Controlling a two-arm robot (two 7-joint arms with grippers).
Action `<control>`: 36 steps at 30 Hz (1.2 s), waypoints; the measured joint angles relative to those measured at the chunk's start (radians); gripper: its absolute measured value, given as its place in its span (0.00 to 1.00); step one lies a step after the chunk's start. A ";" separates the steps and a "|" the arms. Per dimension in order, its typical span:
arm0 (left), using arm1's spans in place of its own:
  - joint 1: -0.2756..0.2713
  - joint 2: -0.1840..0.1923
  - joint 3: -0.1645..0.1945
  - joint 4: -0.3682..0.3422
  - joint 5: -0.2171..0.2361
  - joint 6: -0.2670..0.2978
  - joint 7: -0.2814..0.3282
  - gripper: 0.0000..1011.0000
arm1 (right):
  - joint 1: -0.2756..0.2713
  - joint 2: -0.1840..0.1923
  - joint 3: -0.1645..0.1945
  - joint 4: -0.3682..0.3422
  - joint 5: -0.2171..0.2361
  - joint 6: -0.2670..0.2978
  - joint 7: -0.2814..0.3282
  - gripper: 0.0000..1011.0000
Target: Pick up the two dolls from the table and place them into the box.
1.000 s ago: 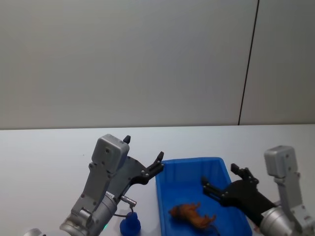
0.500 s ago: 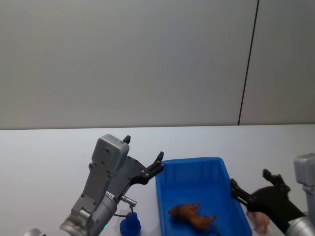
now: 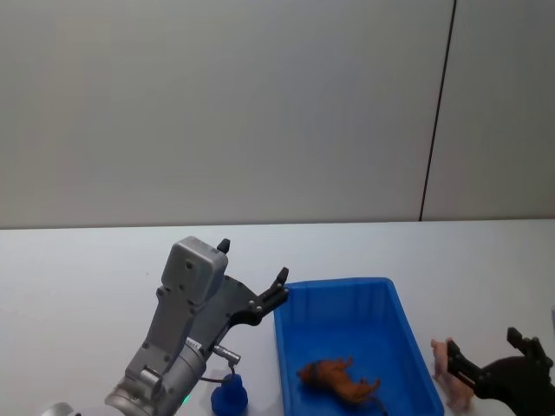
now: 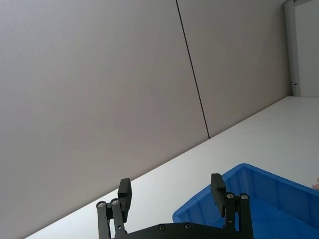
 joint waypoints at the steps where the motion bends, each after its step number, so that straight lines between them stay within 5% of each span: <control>1: 0.000 0.000 0.000 0.000 0.000 0.000 0.000 0.99 | -0.005 0.002 0.002 0.004 0.001 0.000 -0.004 0.99; 36: 0.000 0.000 0.000 0.000 0.000 0.000 0.000 0.99 | 0.030 -0.037 -0.010 0.181 -0.031 -0.062 0.063 0.95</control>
